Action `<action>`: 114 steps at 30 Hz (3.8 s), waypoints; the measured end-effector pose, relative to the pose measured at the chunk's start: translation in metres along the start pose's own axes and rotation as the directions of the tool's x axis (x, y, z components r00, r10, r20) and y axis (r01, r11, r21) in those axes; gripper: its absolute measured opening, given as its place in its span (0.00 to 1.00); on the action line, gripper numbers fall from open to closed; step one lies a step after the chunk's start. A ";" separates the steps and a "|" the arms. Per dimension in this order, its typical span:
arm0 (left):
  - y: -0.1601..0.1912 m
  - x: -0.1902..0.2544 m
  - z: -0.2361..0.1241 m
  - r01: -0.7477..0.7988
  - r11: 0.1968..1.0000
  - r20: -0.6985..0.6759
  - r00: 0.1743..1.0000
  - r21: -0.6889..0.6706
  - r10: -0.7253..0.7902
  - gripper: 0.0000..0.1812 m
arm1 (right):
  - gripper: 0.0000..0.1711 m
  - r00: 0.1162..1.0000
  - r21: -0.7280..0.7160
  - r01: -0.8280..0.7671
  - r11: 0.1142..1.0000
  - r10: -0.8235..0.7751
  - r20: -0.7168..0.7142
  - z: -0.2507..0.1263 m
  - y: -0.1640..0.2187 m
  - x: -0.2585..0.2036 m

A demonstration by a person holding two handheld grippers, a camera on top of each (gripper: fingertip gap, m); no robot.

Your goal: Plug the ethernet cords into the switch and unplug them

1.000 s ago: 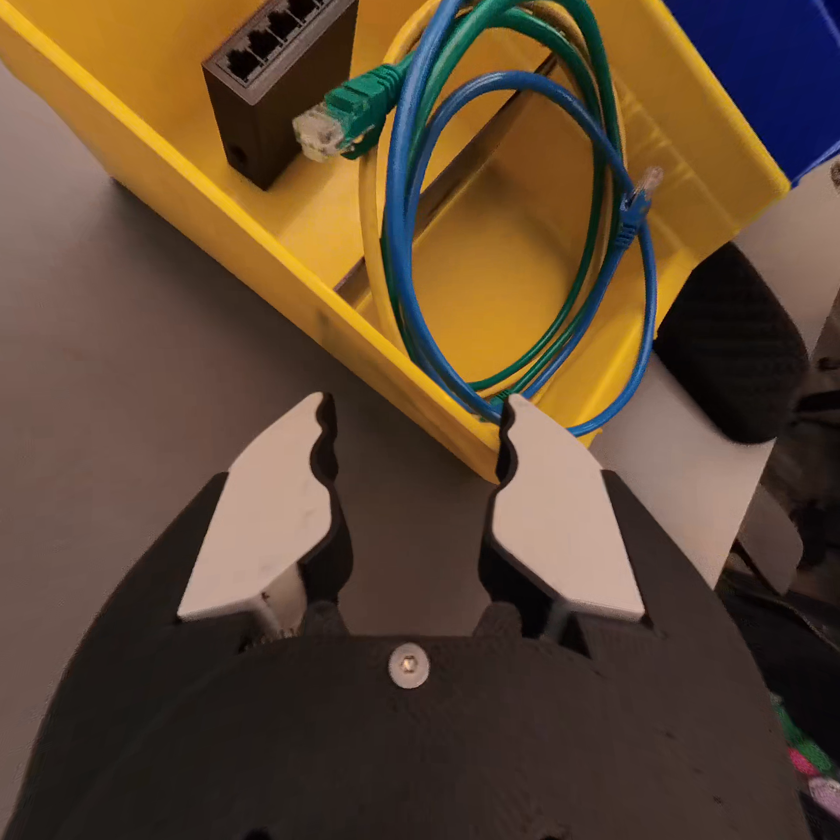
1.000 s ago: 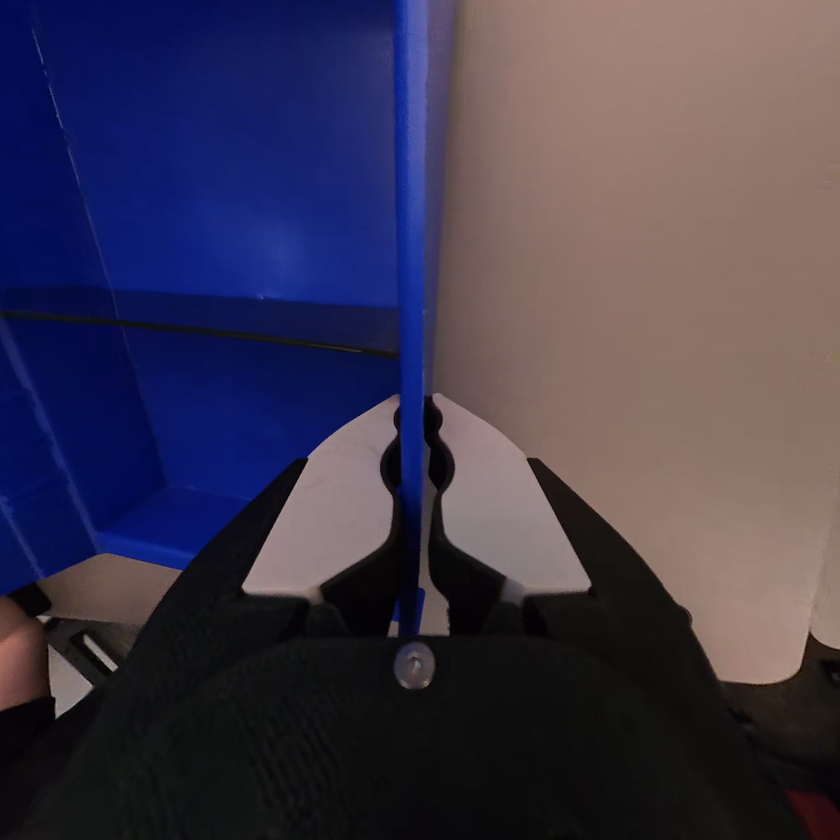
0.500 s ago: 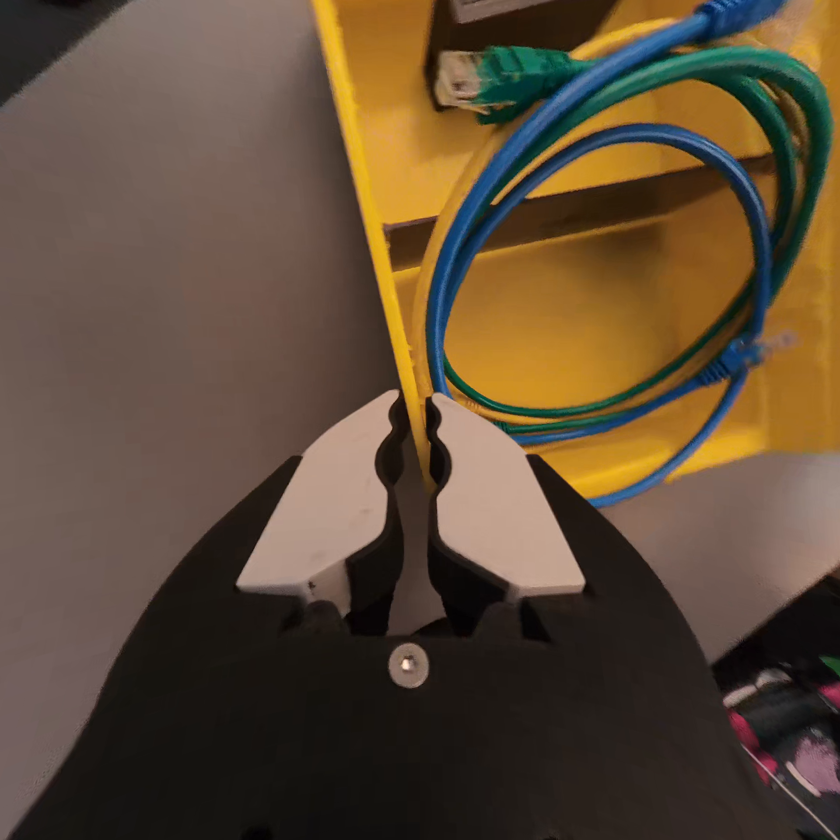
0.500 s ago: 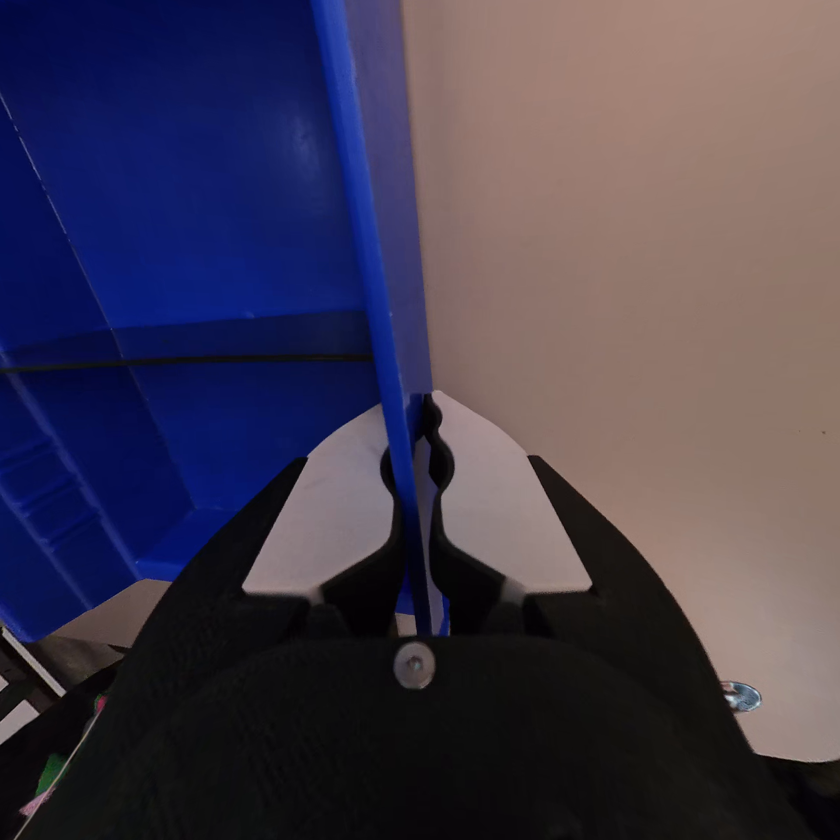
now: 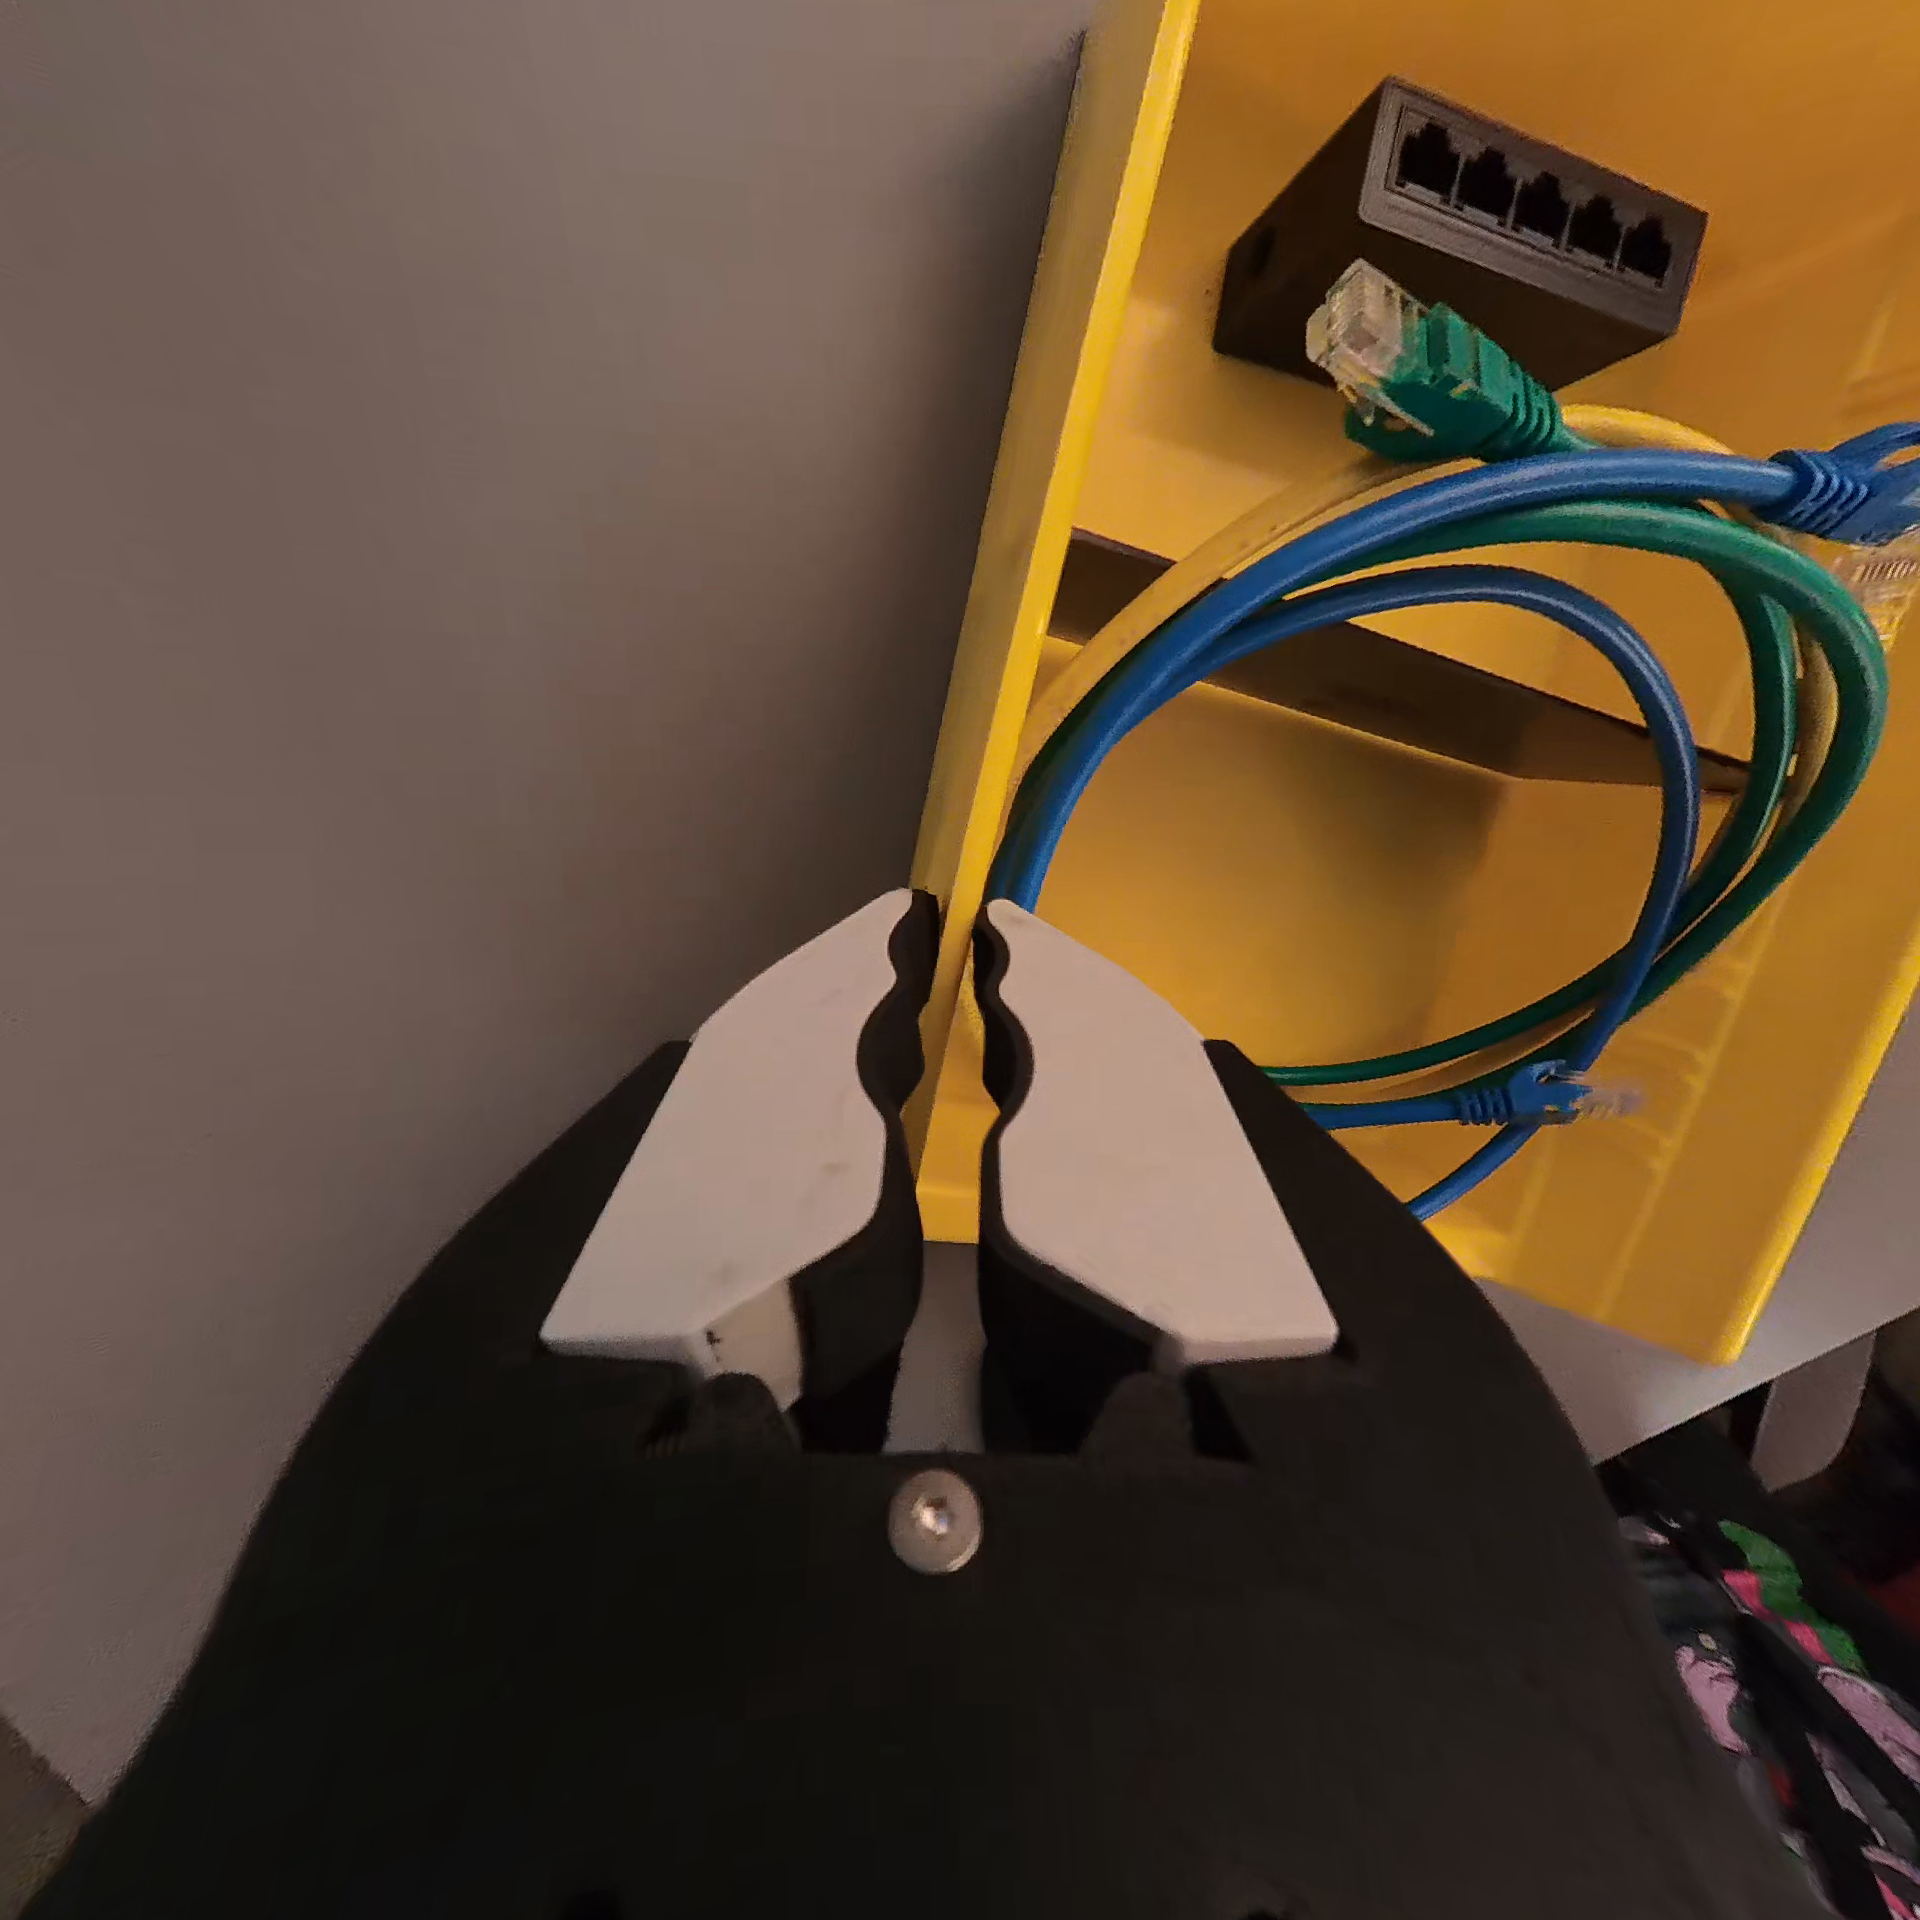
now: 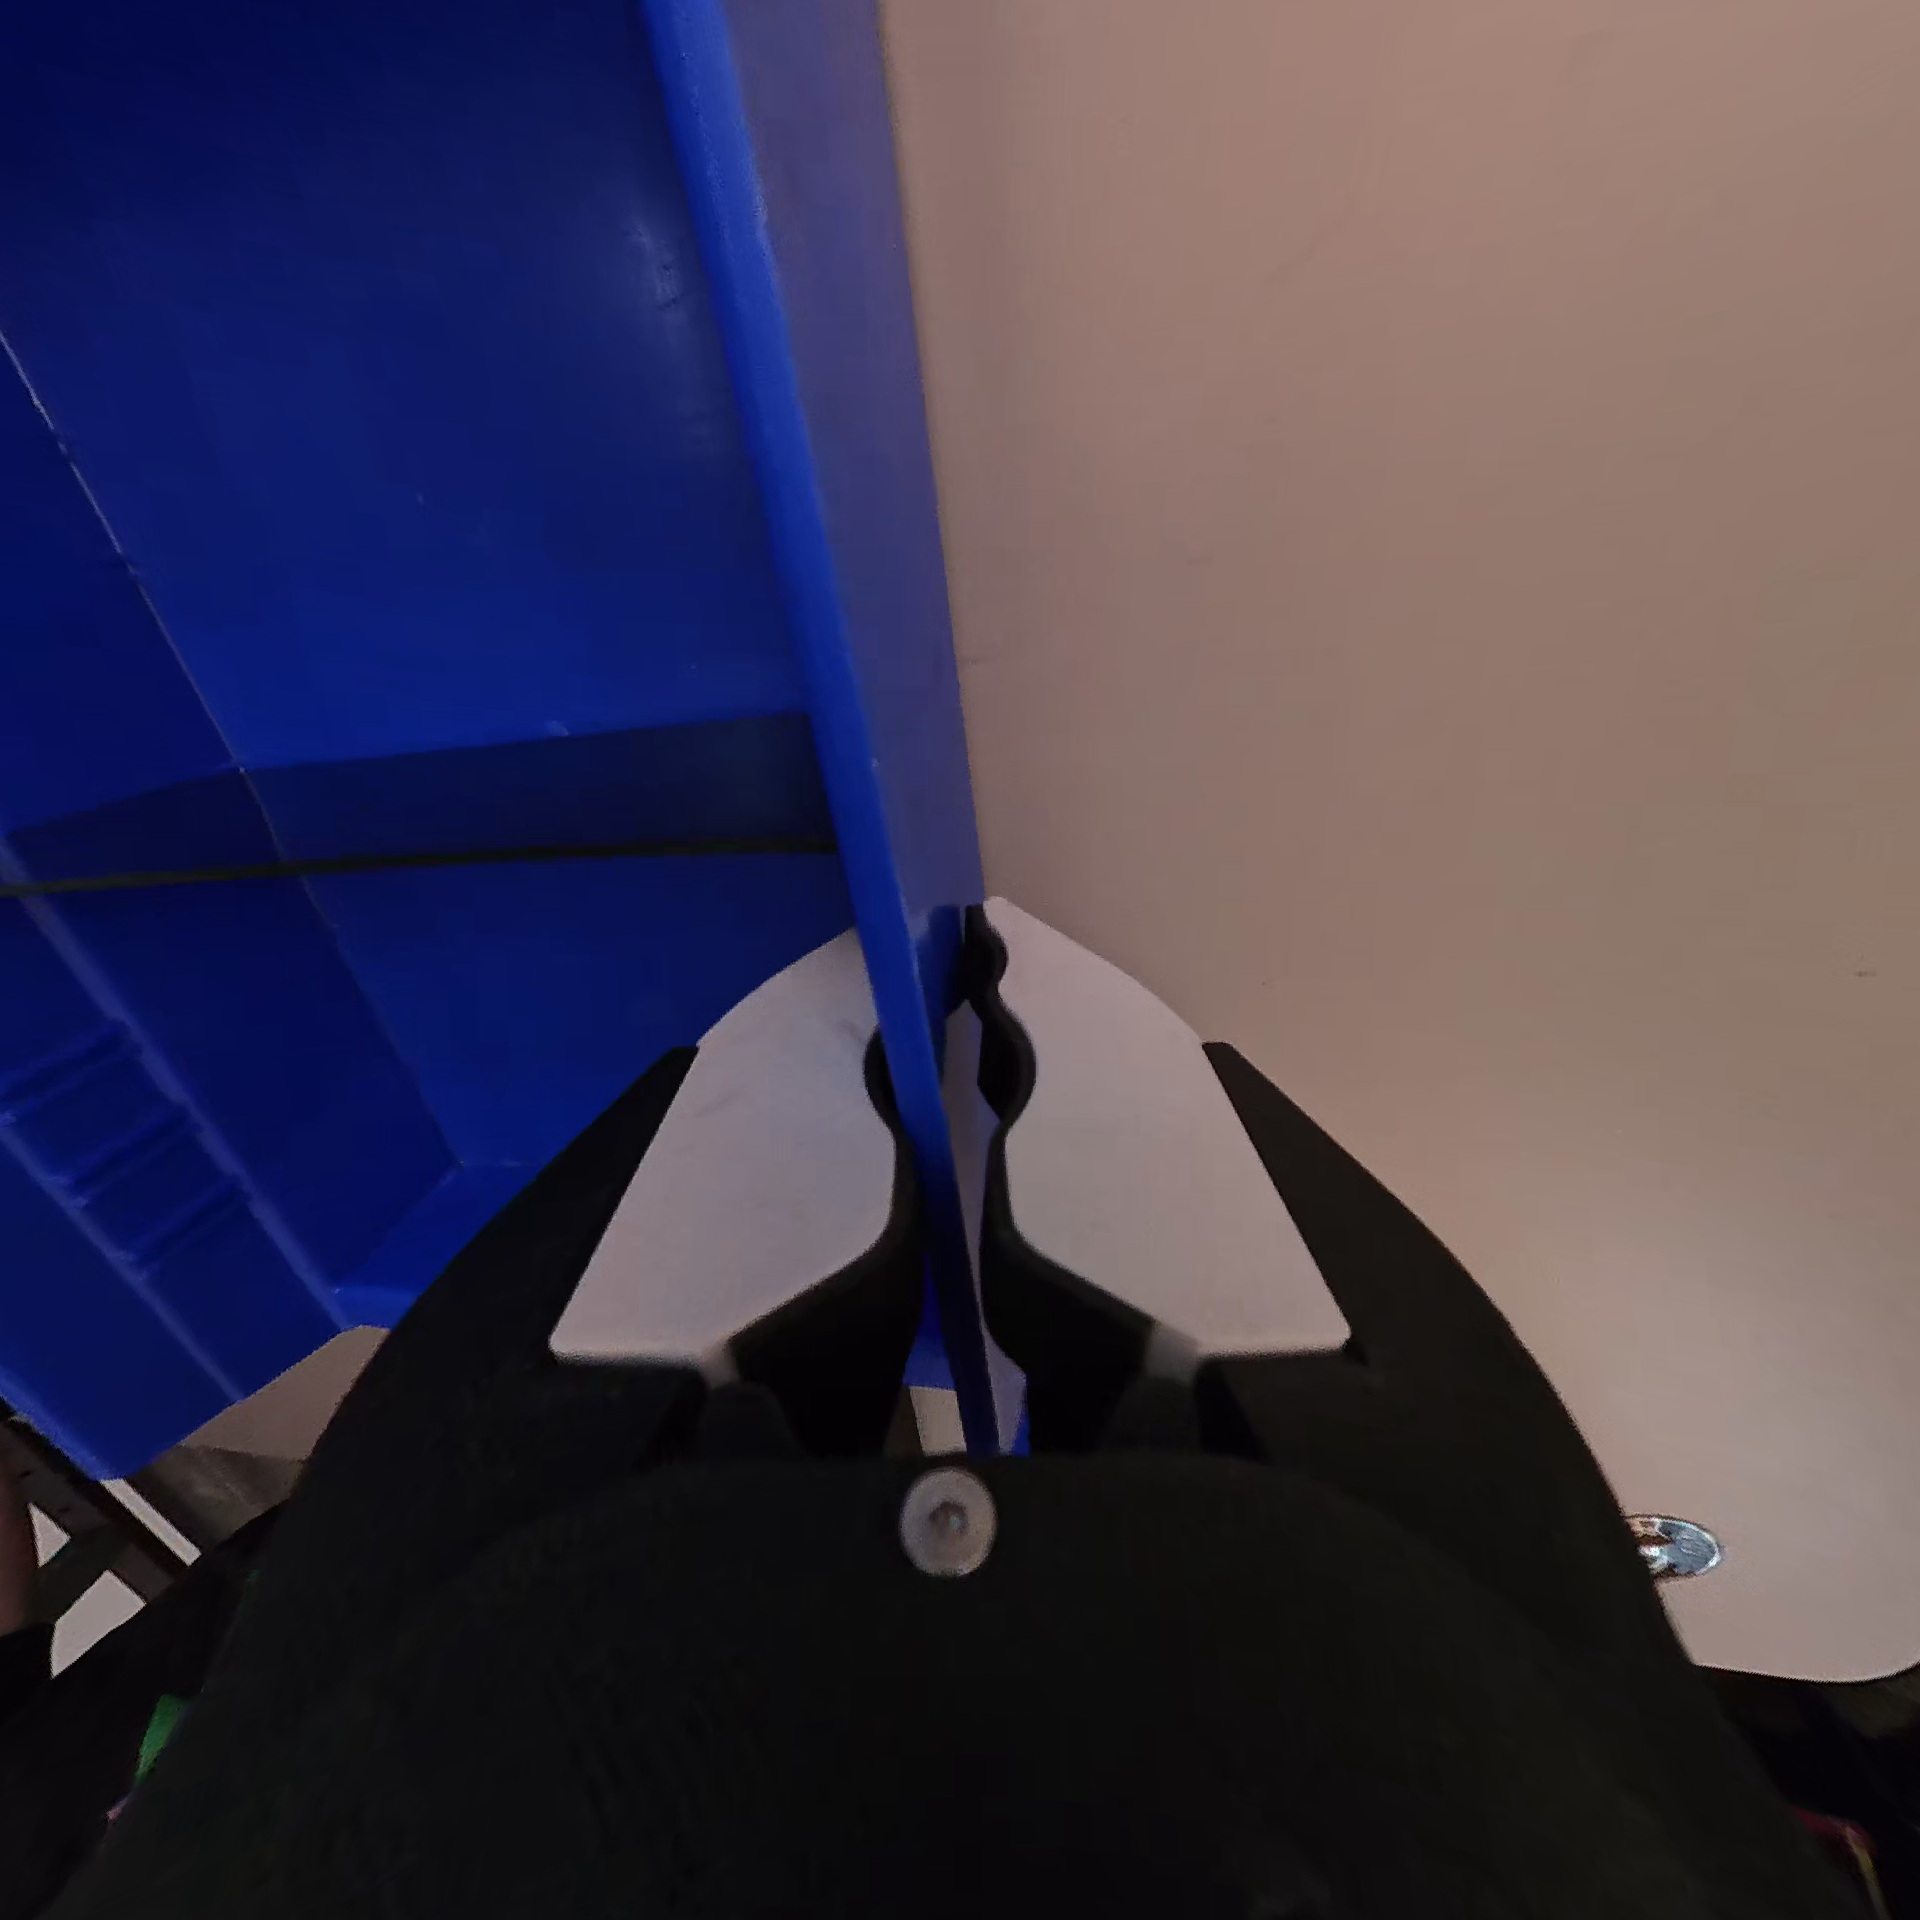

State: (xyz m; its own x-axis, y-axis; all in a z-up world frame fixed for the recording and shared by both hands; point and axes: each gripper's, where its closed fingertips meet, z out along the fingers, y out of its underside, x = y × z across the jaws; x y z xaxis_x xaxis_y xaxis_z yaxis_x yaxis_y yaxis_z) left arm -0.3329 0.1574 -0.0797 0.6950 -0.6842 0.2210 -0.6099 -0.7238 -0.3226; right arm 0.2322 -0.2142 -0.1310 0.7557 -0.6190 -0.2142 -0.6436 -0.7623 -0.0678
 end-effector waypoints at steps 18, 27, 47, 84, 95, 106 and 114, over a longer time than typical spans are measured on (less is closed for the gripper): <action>0.050 -0.108 -0.045 0.411 0.895 -0.030 0.911 0.173 -0.412 0.05 | 0.06 0.989 0.054 -0.148 0.988 0.149 -0.014 -0.002 -0.014 0.013; 0.060 -0.078 -0.040 0.319 0.946 -0.029 0.948 0.055 -0.318 0.04 | 0.04 0.999 -0.004 -0.035 0.999 0.035 -0.005 0.000 -0.006 0.003; 0.052 -0.080 -0.035 0.312 0.948 -0.049 0.950 0.067 -0.309 0.04 | 0.04 0.991 0.001 0.123 0.992 -0.123 -0.058 0.000 -0.025 0.011; -0.012 -0.062 -0.032 -0.509 0.860 0.462 0.768 0.020 0.444 0.03 | 0.24 0.619 0.829 0.534 -0.166 -0.592 -0.517 -0.212 -0.047 -0.262; -0.012 -0.069 -0.038 -0.480 0.877 0.501 0.763 0.014 0.410 0.10 | 0.24 0.586 0.780 0.601 -0.176 -0.567 -0.579 -0.206 -0.046 -0.268; -0.004 -0.069 -0.028 -0.481 0.873 0.480 0.749 -0.080 0.457 0.06 | 0.24 0.549 0.734 0.649 -0.200 -0.546 -0.633 -0.205 -0.042 -0.272; 0.008 -0.059 -0.054 -0.461 0.881 0.519 0.730 -0.107 0.445 0.06 | 0.24 0.557 0.738 0.643 -0.207 -0.534 -0.636 -0.210 -0.042 -0.268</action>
State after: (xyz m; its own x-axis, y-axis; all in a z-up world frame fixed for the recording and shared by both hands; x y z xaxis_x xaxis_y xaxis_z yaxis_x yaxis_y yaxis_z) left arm -0.3997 0.1874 -0.0458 0.4338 -0.7748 -0.4599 -0.8983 -0.3321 -0.2878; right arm 0.0818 -0.0561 0.1341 0.8420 -0.0583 0.5364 0.5296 -0.1003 -0.8423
